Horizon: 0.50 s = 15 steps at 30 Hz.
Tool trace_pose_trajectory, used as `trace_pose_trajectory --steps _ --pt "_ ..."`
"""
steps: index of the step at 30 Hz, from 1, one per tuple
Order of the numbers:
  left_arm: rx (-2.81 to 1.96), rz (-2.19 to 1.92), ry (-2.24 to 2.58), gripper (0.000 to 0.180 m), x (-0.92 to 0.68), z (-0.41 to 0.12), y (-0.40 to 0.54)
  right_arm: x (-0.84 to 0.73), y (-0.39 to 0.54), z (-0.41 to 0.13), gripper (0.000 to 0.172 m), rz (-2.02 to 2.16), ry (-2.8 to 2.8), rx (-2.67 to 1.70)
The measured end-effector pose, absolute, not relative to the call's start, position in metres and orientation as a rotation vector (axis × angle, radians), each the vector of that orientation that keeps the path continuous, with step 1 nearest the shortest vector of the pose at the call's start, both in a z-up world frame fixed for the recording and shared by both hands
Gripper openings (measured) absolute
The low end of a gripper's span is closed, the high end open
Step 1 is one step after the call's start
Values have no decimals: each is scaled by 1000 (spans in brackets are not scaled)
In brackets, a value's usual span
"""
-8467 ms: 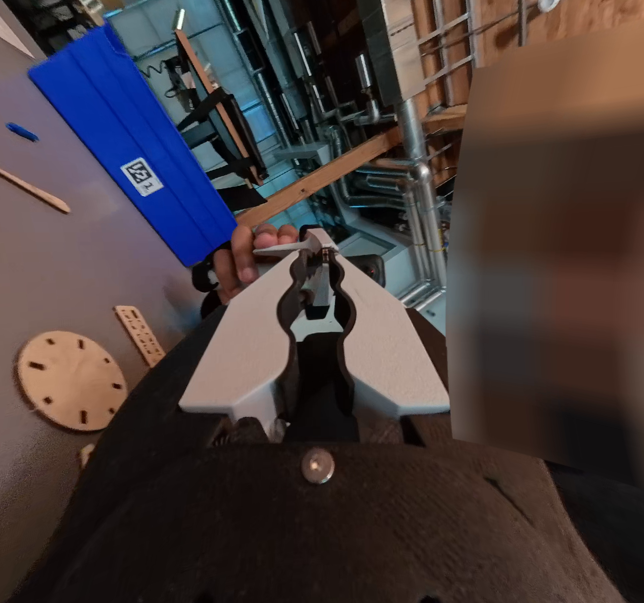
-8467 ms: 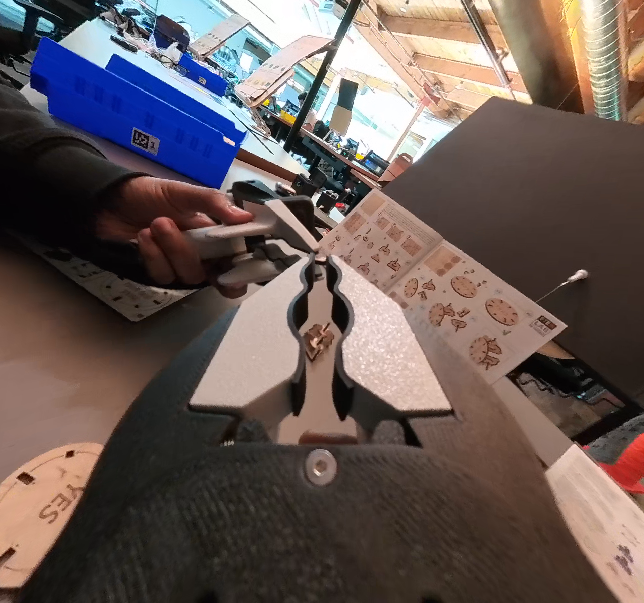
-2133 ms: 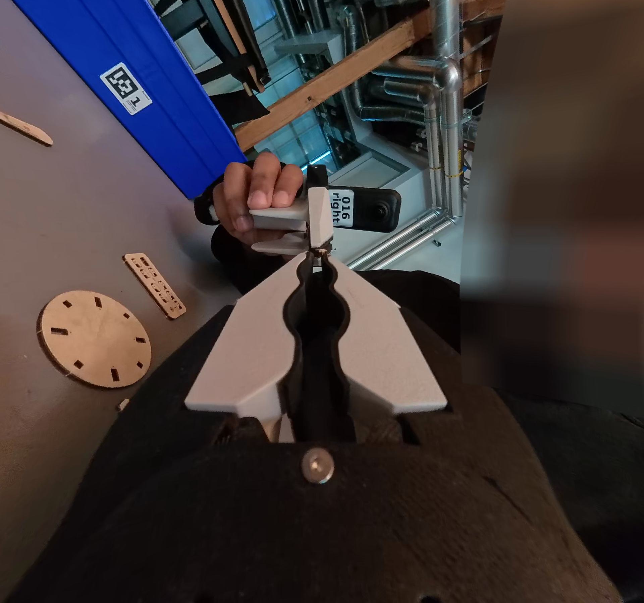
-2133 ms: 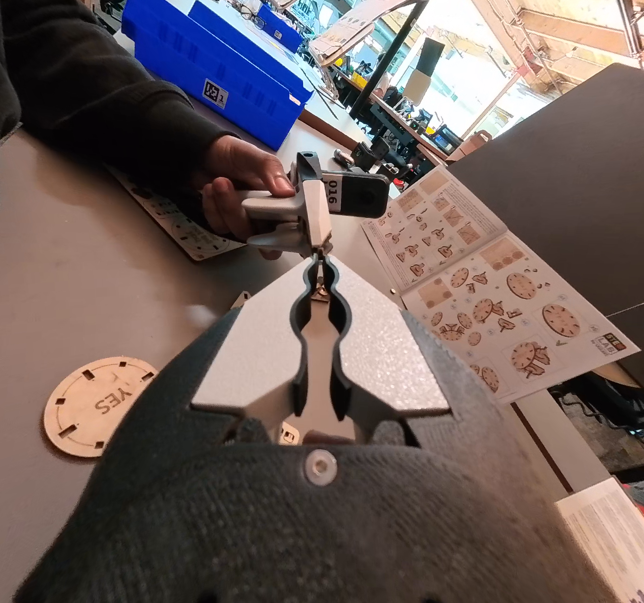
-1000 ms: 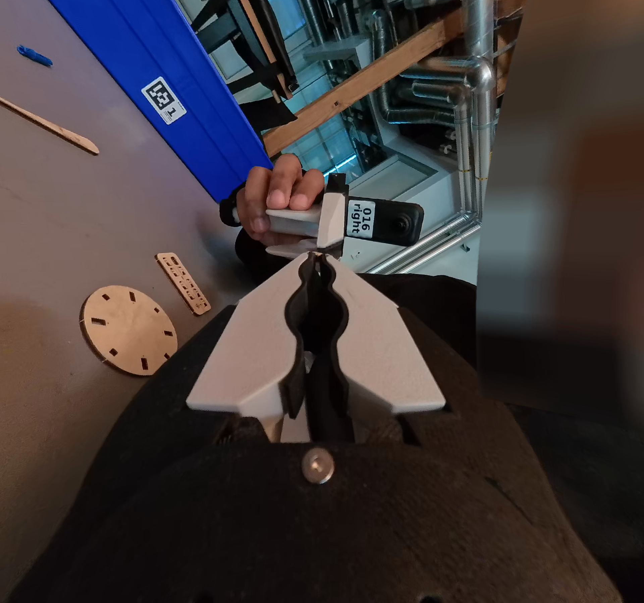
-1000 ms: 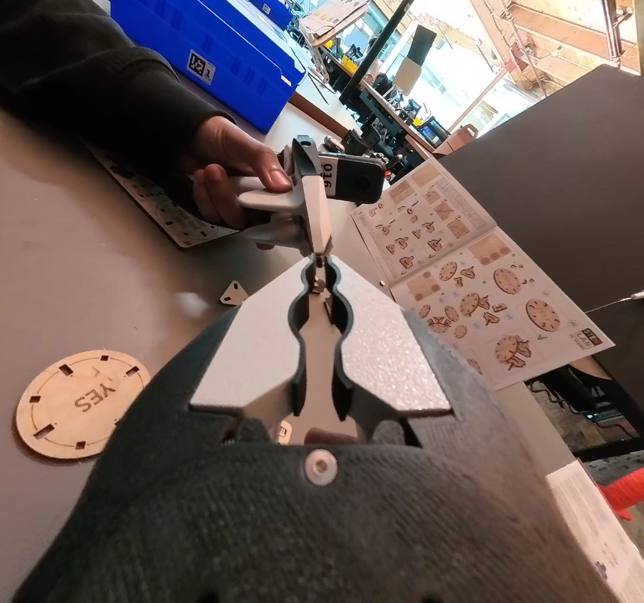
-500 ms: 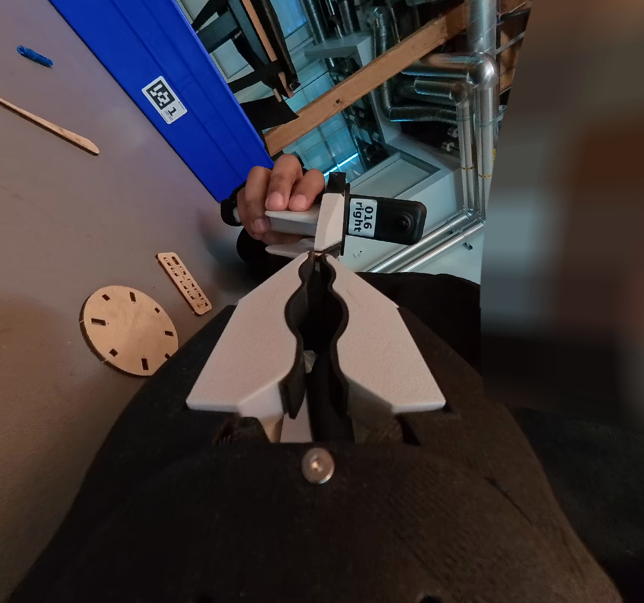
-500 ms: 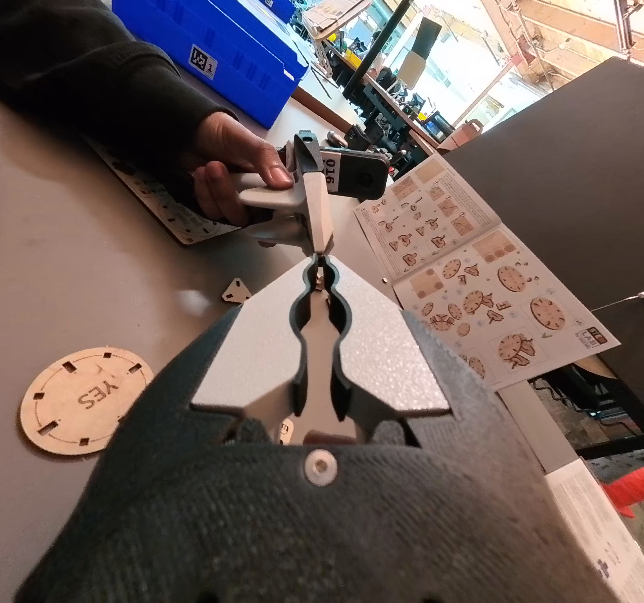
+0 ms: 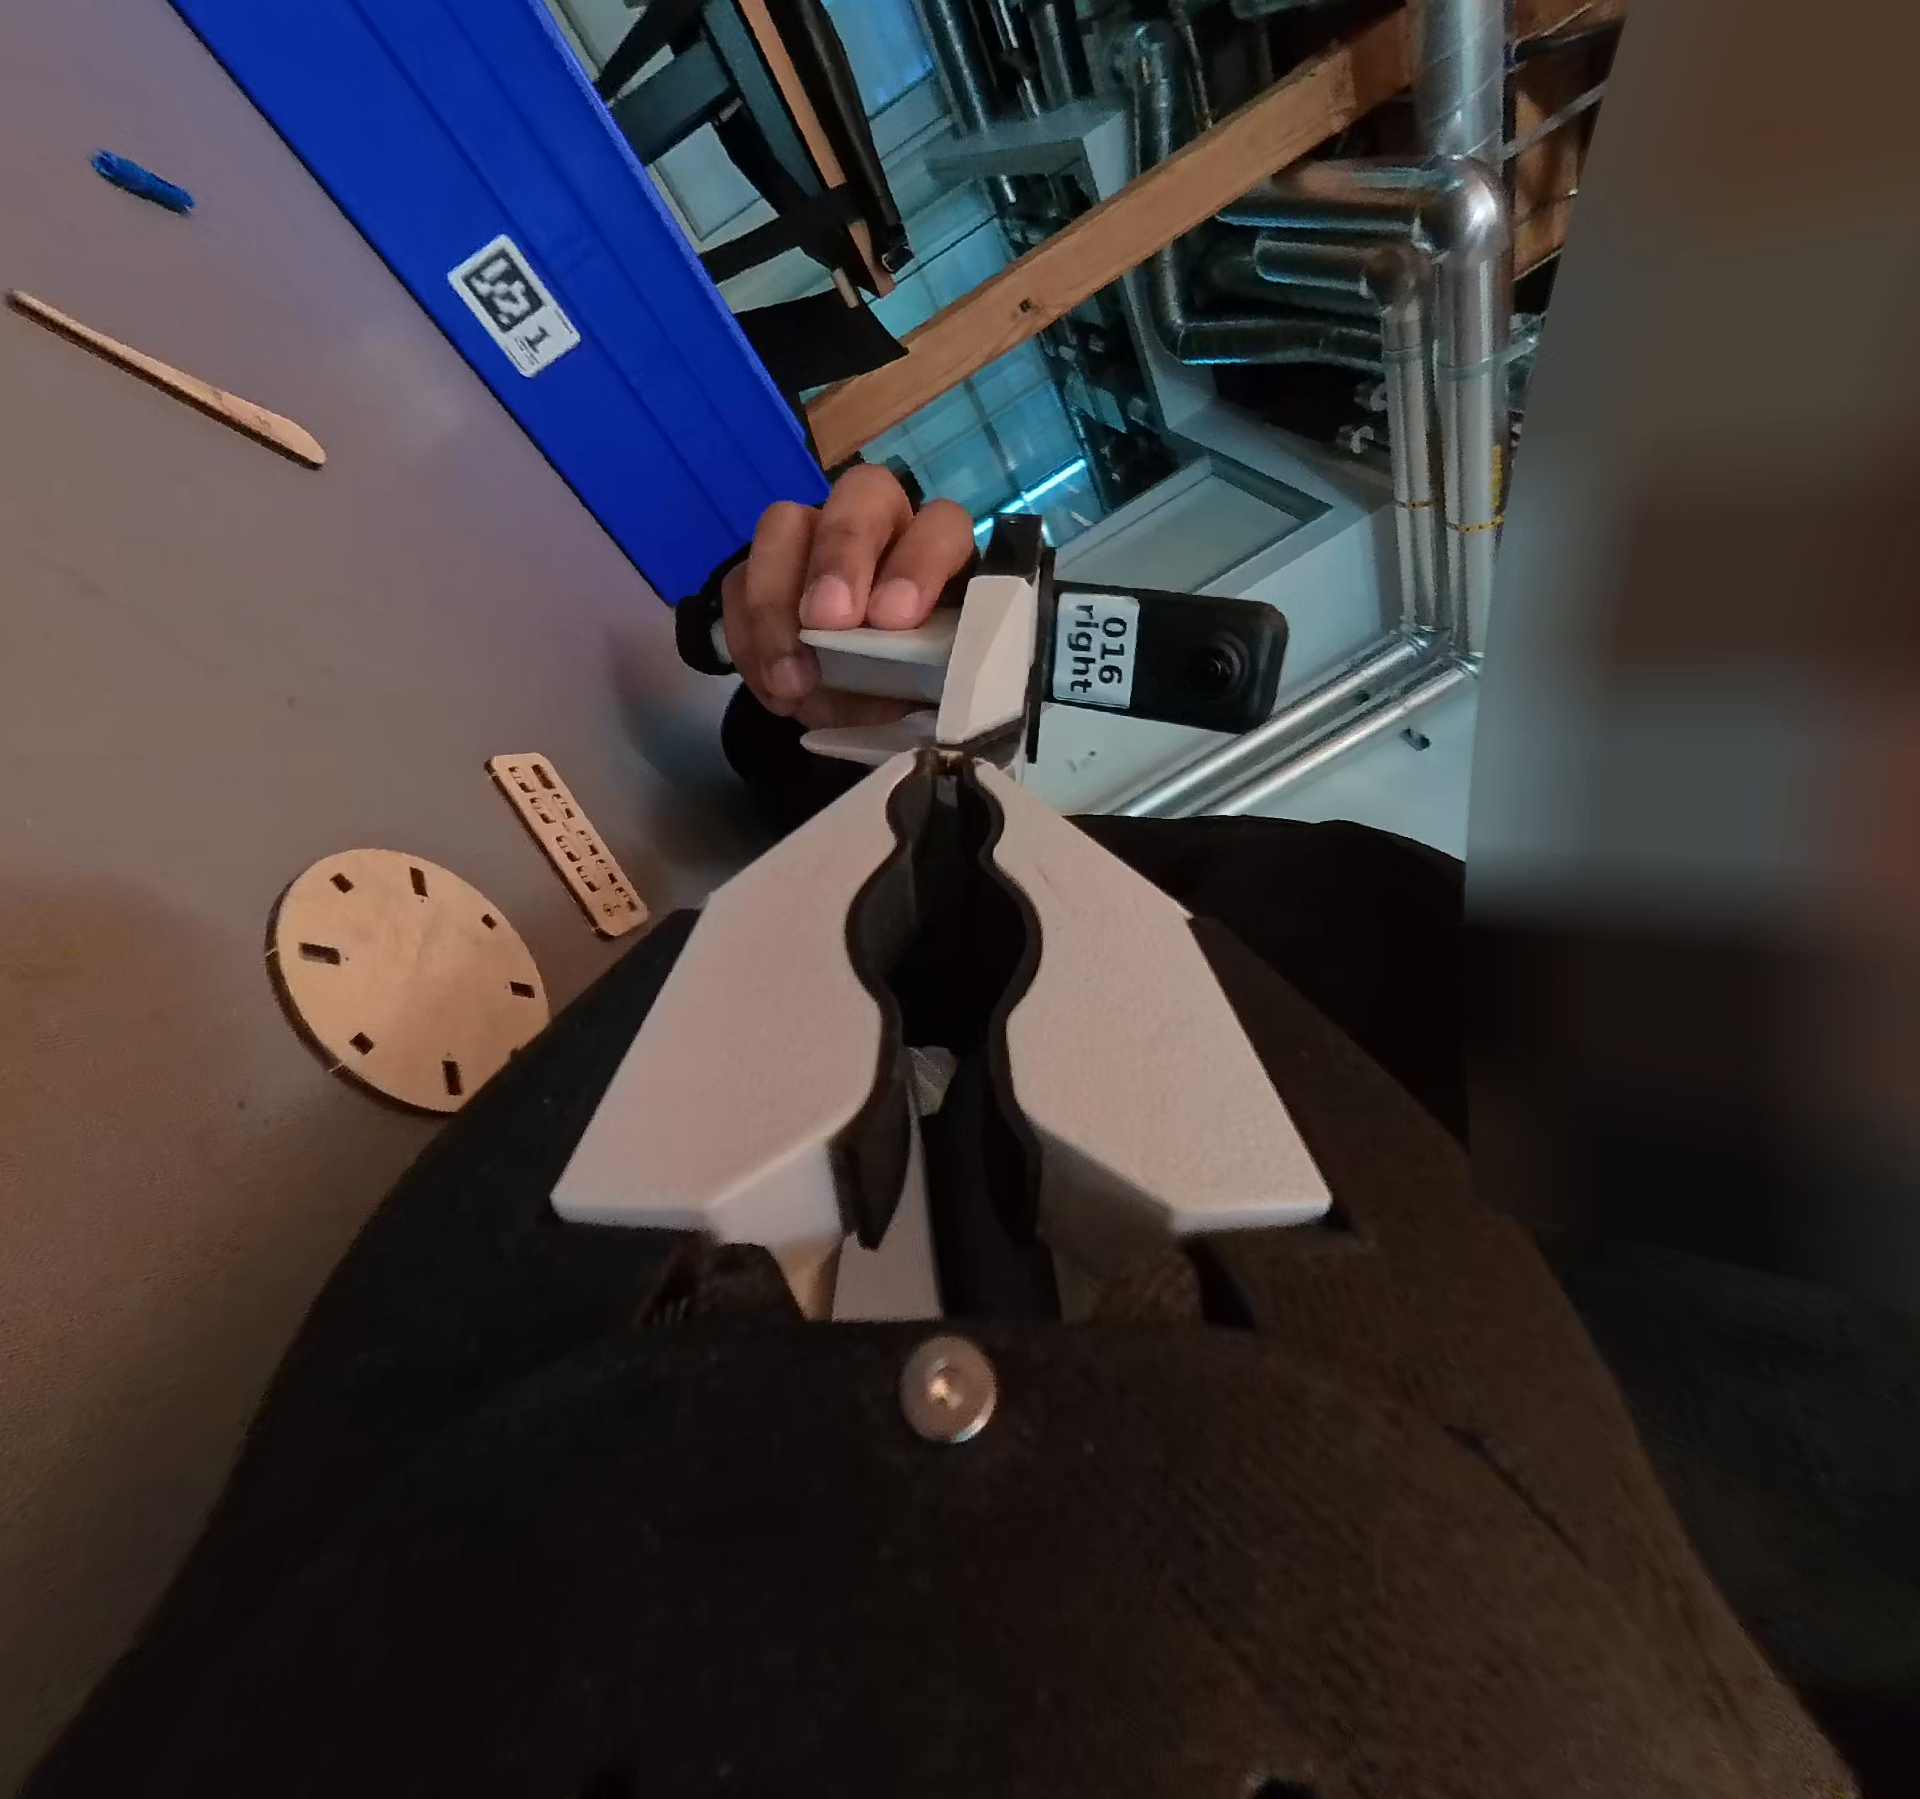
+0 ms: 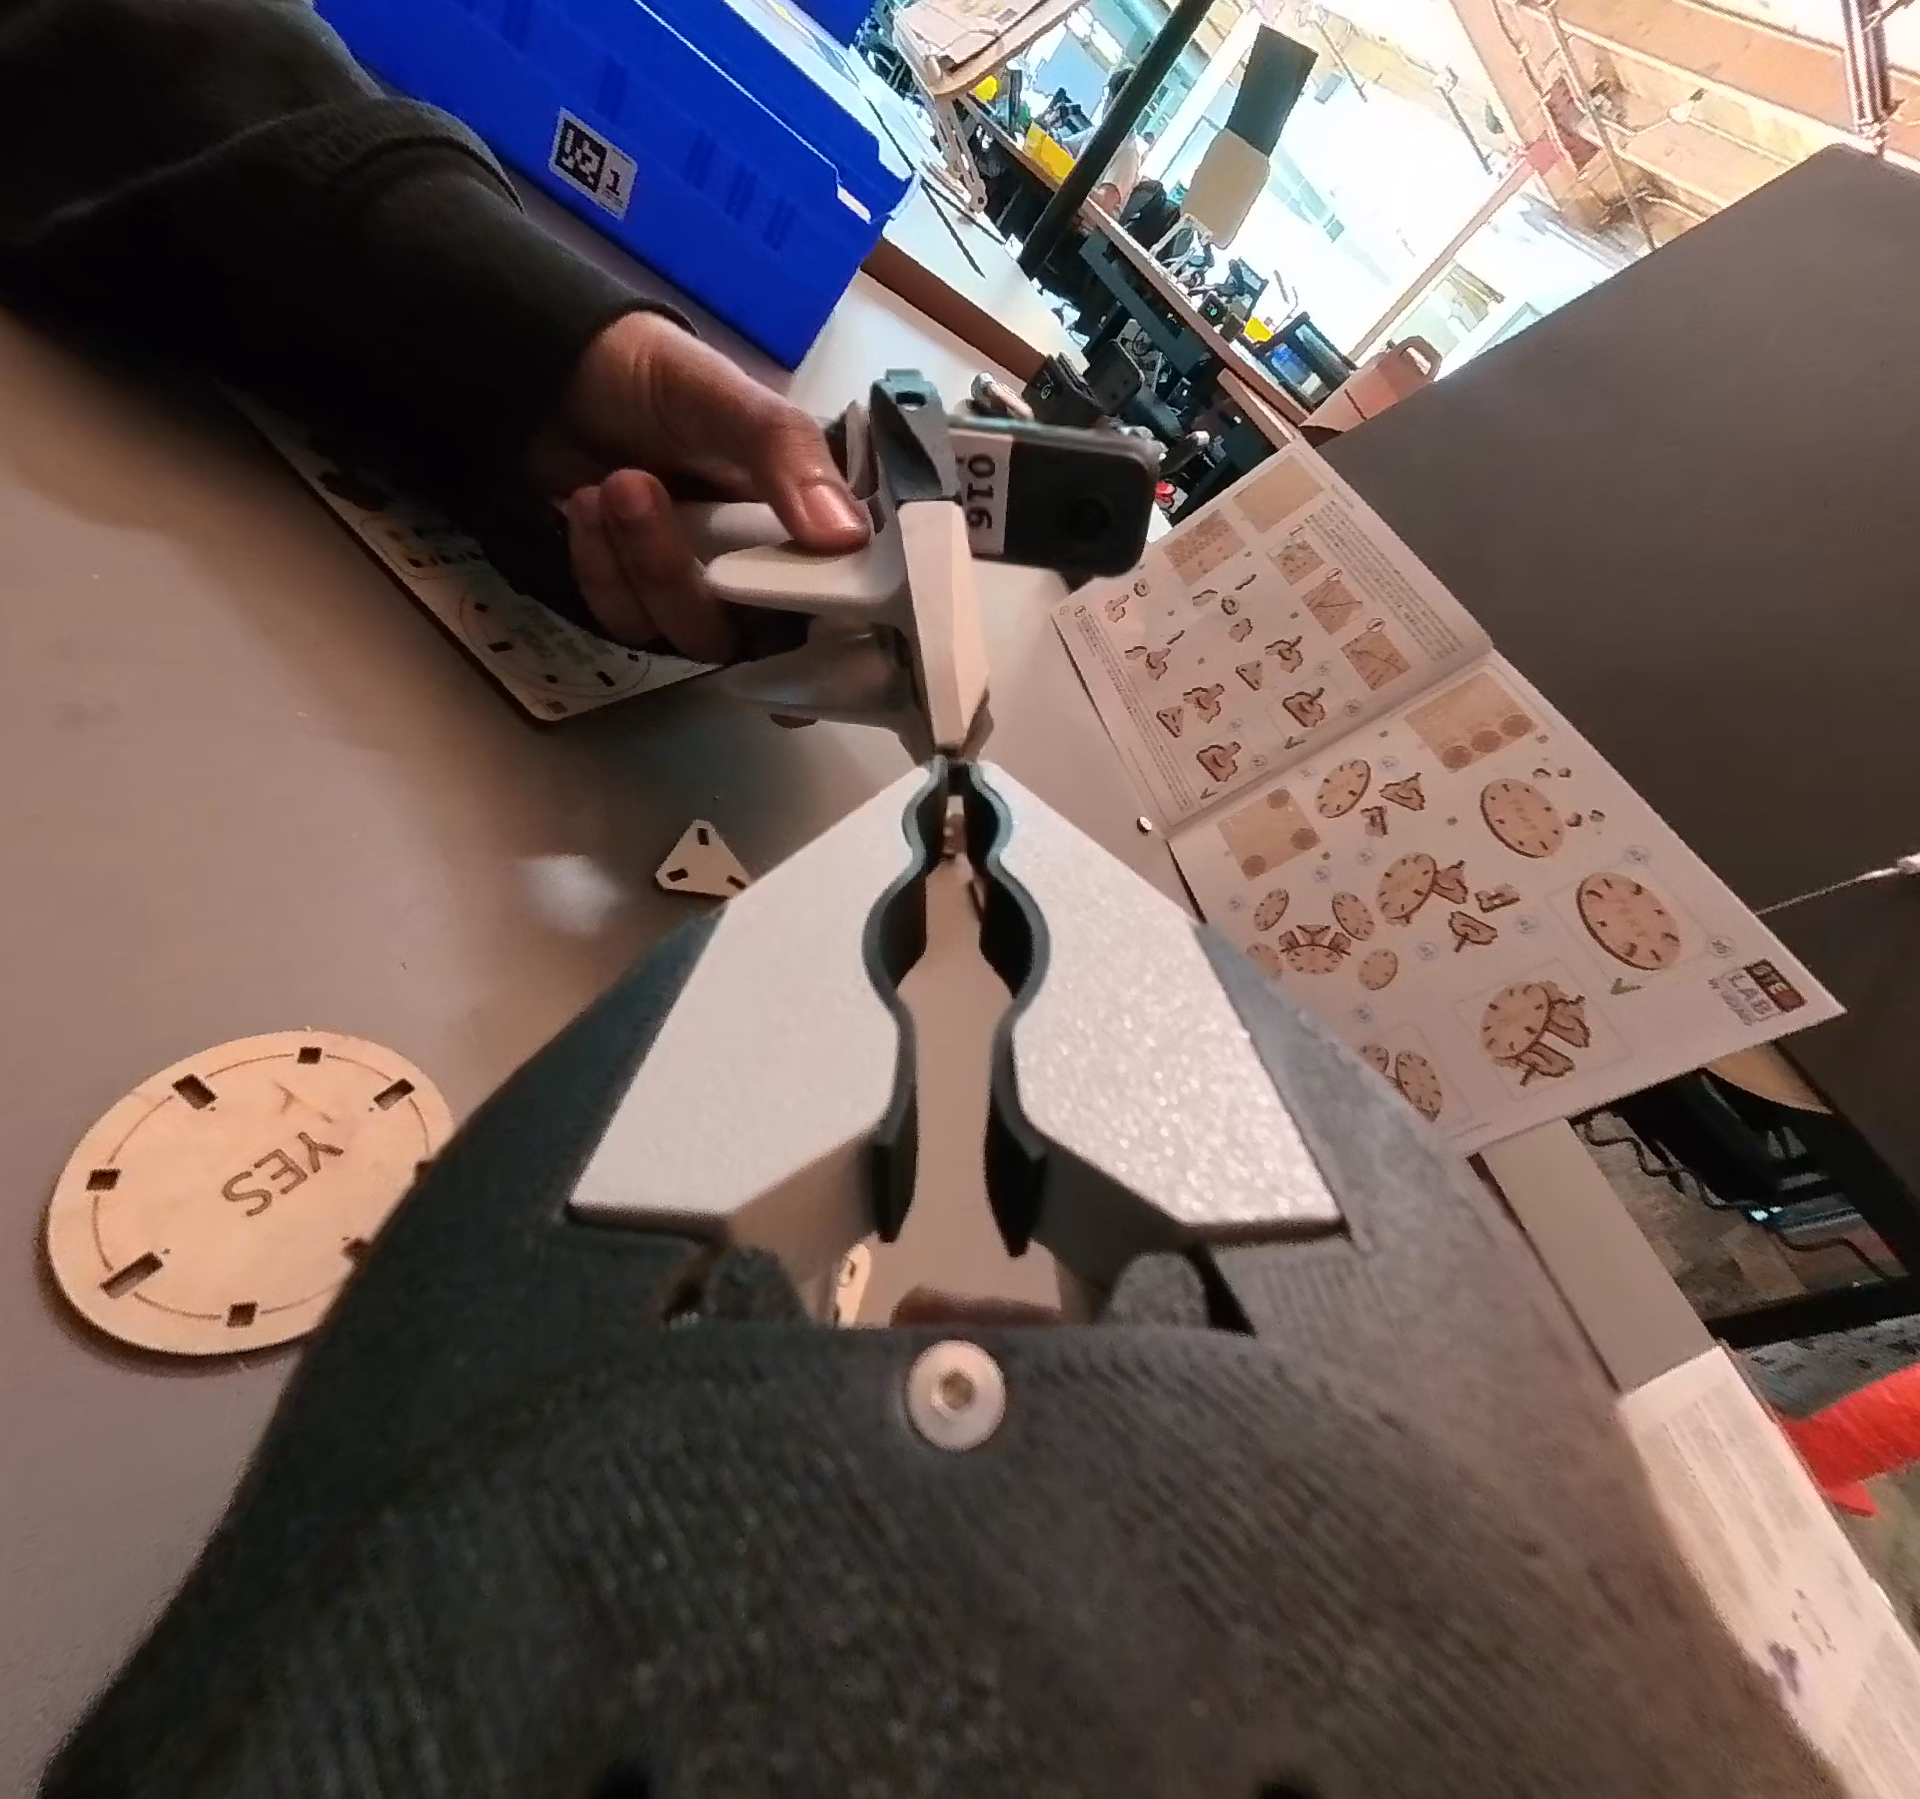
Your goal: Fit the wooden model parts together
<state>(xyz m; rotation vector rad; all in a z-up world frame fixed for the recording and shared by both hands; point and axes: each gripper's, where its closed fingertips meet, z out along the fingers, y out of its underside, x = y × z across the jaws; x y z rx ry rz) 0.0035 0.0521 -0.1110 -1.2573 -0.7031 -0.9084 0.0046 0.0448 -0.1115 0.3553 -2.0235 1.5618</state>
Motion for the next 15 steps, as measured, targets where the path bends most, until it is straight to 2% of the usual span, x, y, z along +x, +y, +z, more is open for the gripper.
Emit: trace_pose_trajectory --steps 3,7,15 --pt "-1327 -800 -742 11 -5 -119 49 -1 46 -113 1 1535 -2035 328" --pt "-1646 -465 -853 15 -20 -159 44 -9 48 -133 1 1461 -2176 303" --pt "-2124 20 -922 14 -33 -210 20 -19 57 -183 1 1168 -2429 530"
